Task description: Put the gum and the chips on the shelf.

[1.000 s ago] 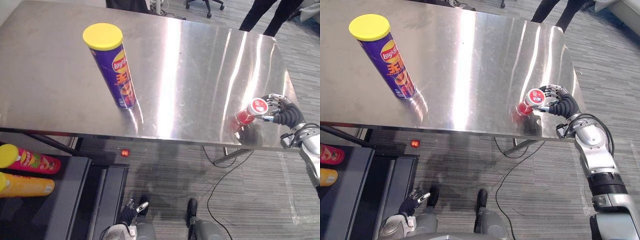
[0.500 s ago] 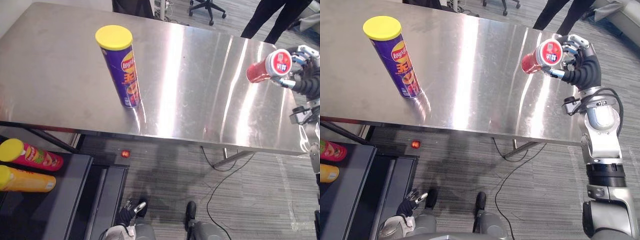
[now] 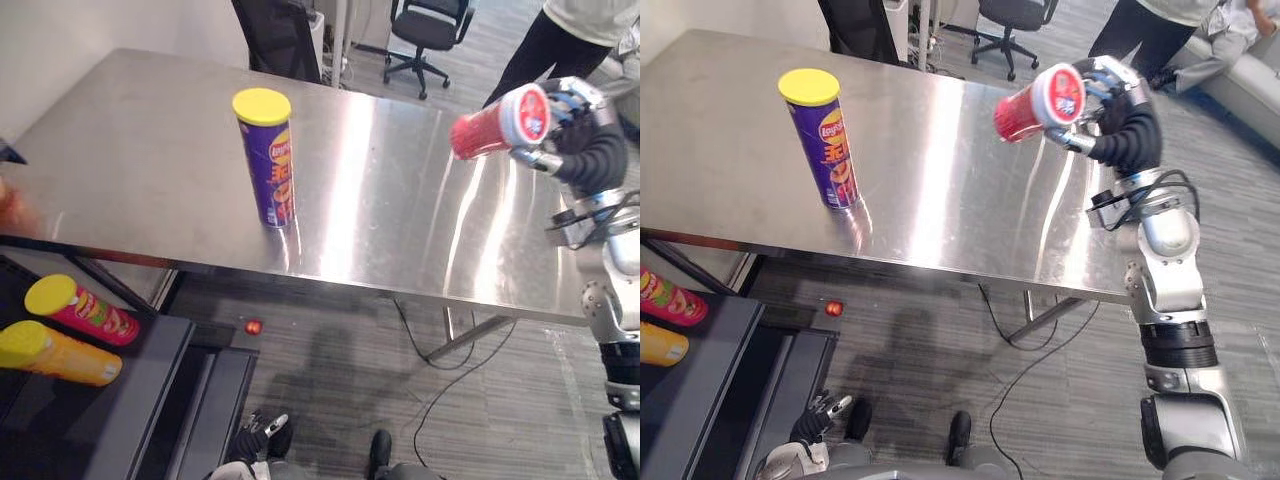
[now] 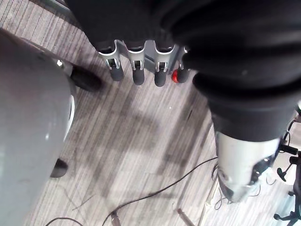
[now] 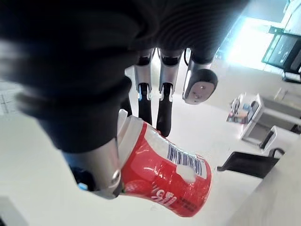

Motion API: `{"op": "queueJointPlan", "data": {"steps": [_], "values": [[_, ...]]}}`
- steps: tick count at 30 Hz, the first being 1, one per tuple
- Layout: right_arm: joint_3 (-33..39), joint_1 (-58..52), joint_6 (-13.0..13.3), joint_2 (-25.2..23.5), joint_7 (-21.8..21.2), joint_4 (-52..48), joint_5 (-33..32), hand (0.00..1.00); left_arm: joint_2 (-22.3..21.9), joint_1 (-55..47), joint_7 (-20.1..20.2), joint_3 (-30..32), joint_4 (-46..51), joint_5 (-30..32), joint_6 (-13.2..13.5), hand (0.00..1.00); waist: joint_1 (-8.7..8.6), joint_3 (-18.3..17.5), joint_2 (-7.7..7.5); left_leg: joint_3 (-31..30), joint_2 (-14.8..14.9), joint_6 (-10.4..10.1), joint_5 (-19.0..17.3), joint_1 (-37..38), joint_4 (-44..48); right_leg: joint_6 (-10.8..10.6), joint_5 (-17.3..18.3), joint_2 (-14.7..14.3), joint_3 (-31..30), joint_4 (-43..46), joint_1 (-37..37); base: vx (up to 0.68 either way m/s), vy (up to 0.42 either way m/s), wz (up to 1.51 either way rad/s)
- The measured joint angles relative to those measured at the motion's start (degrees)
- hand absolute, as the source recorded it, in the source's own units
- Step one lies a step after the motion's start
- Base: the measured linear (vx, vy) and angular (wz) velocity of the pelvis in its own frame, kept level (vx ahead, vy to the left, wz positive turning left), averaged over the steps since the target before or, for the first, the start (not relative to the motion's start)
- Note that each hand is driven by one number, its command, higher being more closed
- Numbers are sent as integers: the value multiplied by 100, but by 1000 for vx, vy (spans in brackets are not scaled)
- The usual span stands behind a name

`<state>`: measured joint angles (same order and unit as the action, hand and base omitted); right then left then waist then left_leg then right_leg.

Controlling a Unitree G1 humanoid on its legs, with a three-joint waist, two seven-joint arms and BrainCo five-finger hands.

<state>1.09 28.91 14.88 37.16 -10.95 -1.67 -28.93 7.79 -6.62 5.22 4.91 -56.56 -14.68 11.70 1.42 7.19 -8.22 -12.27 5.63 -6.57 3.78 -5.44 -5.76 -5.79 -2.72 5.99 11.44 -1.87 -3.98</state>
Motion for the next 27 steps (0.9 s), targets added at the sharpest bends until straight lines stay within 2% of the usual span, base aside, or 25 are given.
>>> {"op": "queueJointPlan", "data": {"steps": [3, 8, 10, 11, 13, 14, 15, 16, 17, 18, 19, 20, 21, 22, 23, 24, 25, 27], "values": [[-222, -4, -49, -3, -108, -14, -215, 100, -3, 0, 0, -2, -1, -1, -12, 0, 27, -1, 4, -184, -9, -12, 20, 71, 15, 5, 101, 17, 186, 109, 126, -17, -27, 38], [-727, 3, -117, -4, -234, -351, -554, 100, -15, 0, -39, 10, 2, -29, -44, 0, 81, 11, 31, -925, -155, -96, 171, 81, 34, 7, 887, 324, 856, 1349, 22, -6, -57, 78], [-893, 74, -120, -3, -282, -496, -636, 100, -78, 0, -60, 152, 6, -79, -42, 0, 127, 33, 82, -1307, -229, -166, 246, -12, 35, 14, 1111, 441, 1208, 1633, 22, -43, -68, 98], [-960, 160, -121, 10, -317, -508, -740, 100, -99, 0, -101, 296, 15, -100, -44, 0, 190, 73, 159, -1550, -257, -208, 260, -96, 35, 15, 1246, 489, 1449, 1761, 30, -84, -80, 99], [-1105, 391, -141, 76, -339, -509, -813, 100, -192, -9, -178, 503, 38, -284, -36, 0, 298, 156, 306, -1579, -229, -183, 248, -214, 33, 76, 1368, 523, 1692, 1910, -5, -142, -92, 75], [-1181, 462, -172, 147, -355, -549, -817, 100, -216, -74, -251, 600, 36, -316, -50, 0, 402, 143, 381, -1024, -64, 354, -100, -399, 33, 189, 1333, 488, 1807, 1887, -74, -138, -69, 66], [-1198, 467, -207, 185, -367, -604, -819, 100, -128, -102, -272, 822, -52, -346, -51, 0, 389, 105, 147, 311, -31, 937, -549, -759, 462, 245, 1215, 712, 1924, 1692, -161, -104, -22, 75], [-1155, 463, -213, 266, -379, -648, -820, 100, -91, -102, -283, 944, -106, -390, -74, 0, 368, 112, 119, 953, 20, 1133, -462, -1075, 1168, 251, 1205, 848, 2077, 1745, -247, -62, 6, 74], [-972, 343, -223, 302, -398, -699, -820, 100, -147, -212, -291, 1170, -236, -443, -110, 0, 342, 112, 212, 1863, 326, 1477, -306, -1443, 2715, 235, 1180, 958, 2185, 1938, -312, -37, -47, 82], [-639, -18, -231, 350, -390, -786, -821, 100, -326, -407, -312, 1294, -246, -446, -121, 0, 290, 131, 462, 2630, 583, 1596, -471, -1487, 3193, 243, 1224, 890, 2390, 2121, -210, -29, -71, 116], [-330, -394, -250, 362, -379, -865, -821, 100, -338, -521, -316, 1282, -215, -441, -117, 0, 153, 136, 459, 2944, 519, 1695, -195, -1478, 3125, 259, 1317, 978, 2445, 2139, -153, -66, -63, 148], [10, -786, -294, 358, -384, -962, -820, 100, -332, -571, -314, 1285, -217, -433, -119, 0, 22, 104, 415, 3070, 358, 1667, 203, -1426, 2691, 239, 1384, 948, 2443, 1936, -97, -138, -31, 201], [614, -1405, -330, 343, -394, -1204, -820, 100, -325, -563, -318, 1365, -289, -401, -131, 0, -168, 47, 409, 3139, 61, 1379, 355, -1173, 1920, 251, 1283, 984, 2711, 1518, 93, -146, -31, 176], [869, -1656, -337, 270, -400, -1290, -821, 100, -336, -602, -330, 1366, -307, -374, -161, 0, -185, 41, 421, 3403, 134, 1263, 138, -1095, 2003, 266, 1226, 973, 2945, 1430, 160, -81, -46, 159], [1147, -1952, -344, 148, -415, -1394, -821, 100, -338, -659, -339, 1358, -323, -245, -206, 0, -260, 8, 501, 3785, 258, 1111, -154, -924, 2155, 213, 1193, 970, 3161, 1397, 249, -26, -7, 121], [1388, -2285, -387, 94, -440, -1488, -821, 100, -382, -742, -351, 1356, -411, -168, -238, 0, -382, -68, 647, 4160, 299, 877, -294, -623, 1812, 147, 1154, 952, 3450, 1371, 305, -17, 30, 131], [1516, -2489, -456, 80, -455, -1549, -817, 100, -442, -792, -355, 1343, -511, 1, -248, 0, -455, -111, 815, 4299, 220, 821, -267, -426, 1260, 90, 1093, 882, 3639, 1299, 335, -40, 80, 95], [1497, -2675, -506, -184, -467, -1594, -795, 100, -485, -822, -331, 1337, -510, 96, -259, 0, -416, -152, 904, 4342, 119, 711, -172, -194, 712, 61, 980, 789, 3718, 1156, 423, -76, 91, 31]]}}
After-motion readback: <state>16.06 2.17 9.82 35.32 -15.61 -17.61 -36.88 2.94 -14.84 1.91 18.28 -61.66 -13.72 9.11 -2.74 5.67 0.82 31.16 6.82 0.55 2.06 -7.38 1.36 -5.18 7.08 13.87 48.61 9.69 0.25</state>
